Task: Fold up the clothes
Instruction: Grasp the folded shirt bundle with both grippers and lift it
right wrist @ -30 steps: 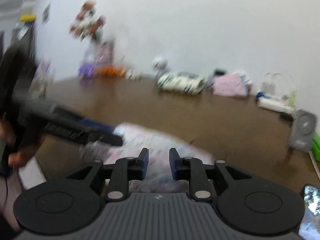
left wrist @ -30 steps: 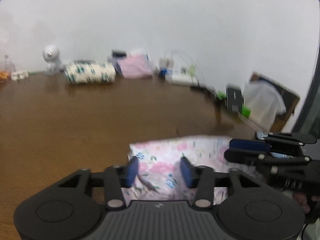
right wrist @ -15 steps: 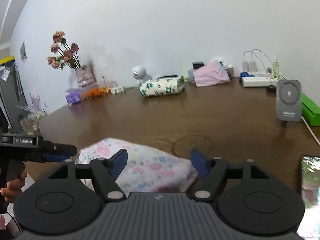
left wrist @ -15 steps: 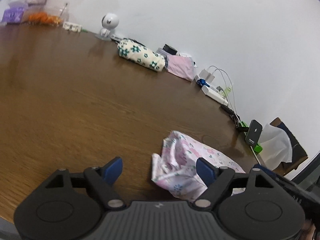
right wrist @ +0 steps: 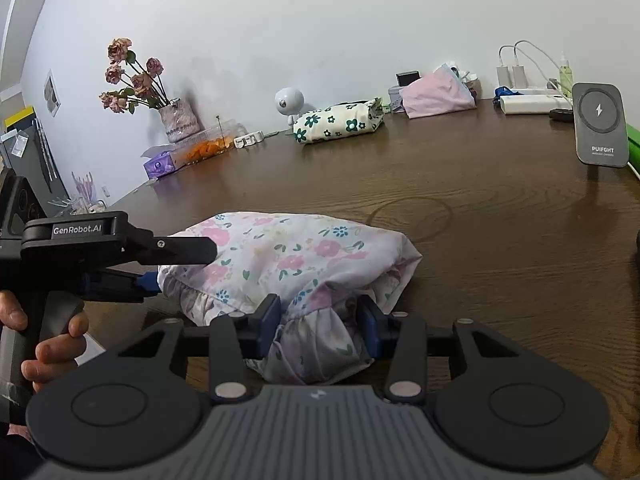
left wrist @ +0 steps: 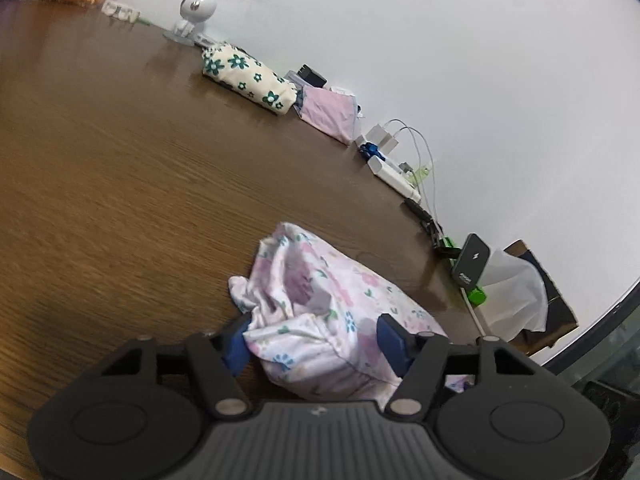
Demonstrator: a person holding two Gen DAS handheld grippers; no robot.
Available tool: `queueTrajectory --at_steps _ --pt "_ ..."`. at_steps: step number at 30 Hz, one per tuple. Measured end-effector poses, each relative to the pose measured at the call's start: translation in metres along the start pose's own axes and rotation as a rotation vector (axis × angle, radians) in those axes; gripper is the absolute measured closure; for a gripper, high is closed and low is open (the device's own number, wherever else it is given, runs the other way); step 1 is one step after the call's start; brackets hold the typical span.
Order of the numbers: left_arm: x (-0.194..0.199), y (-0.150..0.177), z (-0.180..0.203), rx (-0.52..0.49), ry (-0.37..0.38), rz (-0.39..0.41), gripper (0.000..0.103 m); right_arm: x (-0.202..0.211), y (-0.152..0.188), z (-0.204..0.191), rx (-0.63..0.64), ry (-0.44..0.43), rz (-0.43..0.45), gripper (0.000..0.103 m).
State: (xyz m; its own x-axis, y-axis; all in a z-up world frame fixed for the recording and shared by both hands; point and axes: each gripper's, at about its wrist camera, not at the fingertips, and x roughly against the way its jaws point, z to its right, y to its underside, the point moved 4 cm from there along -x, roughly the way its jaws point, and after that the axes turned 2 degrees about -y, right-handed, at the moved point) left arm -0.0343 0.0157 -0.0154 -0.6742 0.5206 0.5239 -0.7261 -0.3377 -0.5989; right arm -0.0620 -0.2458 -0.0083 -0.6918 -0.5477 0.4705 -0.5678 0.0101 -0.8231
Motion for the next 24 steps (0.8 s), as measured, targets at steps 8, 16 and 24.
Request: queueTrajectory --at_steps 8,16,24 --pt "-0.004 0.009 -0.024 0.233 0.13 -0.009 0.084 -0.008 -0.006 0.002 0.043 -0.001 -0.006 0.061" --pt "-0.005 0.008 -0.031 0.296 0.176 0.013 0.078 -0.014 -0.008 -0.001 0.07 0.02 -0.009 0.059" --pt "-0.004 0.003 -0.026 0.231 0.136 0.025 0.074 0.027 -0.022 0.017 -0.129 -0.045 -0.058 0.047"
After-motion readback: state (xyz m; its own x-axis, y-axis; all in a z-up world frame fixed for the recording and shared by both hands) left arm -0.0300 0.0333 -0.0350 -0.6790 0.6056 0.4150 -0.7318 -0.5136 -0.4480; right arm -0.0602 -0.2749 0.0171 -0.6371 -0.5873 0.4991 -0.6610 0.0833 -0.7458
